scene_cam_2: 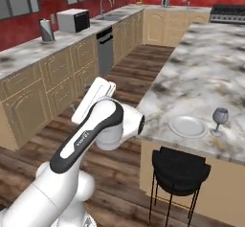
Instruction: Retrieve the wine glasses from the counter and place one next to each plate.
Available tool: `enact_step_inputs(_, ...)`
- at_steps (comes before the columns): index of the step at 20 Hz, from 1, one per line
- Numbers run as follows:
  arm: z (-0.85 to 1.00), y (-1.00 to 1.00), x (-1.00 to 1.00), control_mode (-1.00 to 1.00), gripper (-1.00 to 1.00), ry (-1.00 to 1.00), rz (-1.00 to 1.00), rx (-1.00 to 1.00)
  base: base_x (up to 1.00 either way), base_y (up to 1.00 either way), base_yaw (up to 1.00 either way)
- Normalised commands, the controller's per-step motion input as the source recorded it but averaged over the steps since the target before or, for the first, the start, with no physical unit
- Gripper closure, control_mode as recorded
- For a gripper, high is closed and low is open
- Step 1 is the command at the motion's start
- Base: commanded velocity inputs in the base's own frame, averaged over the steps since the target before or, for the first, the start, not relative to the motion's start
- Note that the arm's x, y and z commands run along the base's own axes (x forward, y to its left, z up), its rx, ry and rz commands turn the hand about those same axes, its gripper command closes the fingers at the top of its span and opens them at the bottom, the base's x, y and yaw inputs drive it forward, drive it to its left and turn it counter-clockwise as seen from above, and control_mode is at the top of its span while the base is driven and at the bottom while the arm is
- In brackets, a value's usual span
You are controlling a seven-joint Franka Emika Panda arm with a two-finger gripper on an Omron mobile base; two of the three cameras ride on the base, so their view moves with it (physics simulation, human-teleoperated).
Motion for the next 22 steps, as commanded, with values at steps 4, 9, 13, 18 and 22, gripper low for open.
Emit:
enact_step_inputs(4, 0.0, 0.0, 0.0, 1.0, -1.0, 0.0, 0.0, 0.0, 1.0, 1.0, -0.22)
enact_step_inputs(9, 0.0, 0.0, 0.0, 1.0, -1.0, 0.0, 0.0, 0.0, 1.0, 1.0, -0.2)
enact_step_inputs(13, 0.0, 0.0, 0.0, 1.0, -1.0, 0.0, 0.0, 0.0, 1.0, 0.9, -0.19)
enact_step_inputs(18, 0.0, 0.0, 0.0, 1.0, -1.0, 0.0, 0.0, 0.0, 1.0, 0.59, -0.11)
enact_step_inputs(22, 0.0, 0.0, 0.0, 1.0, -1.0, 0.0, 0.0, 0.0, 1.0, 0.25, -0.01)
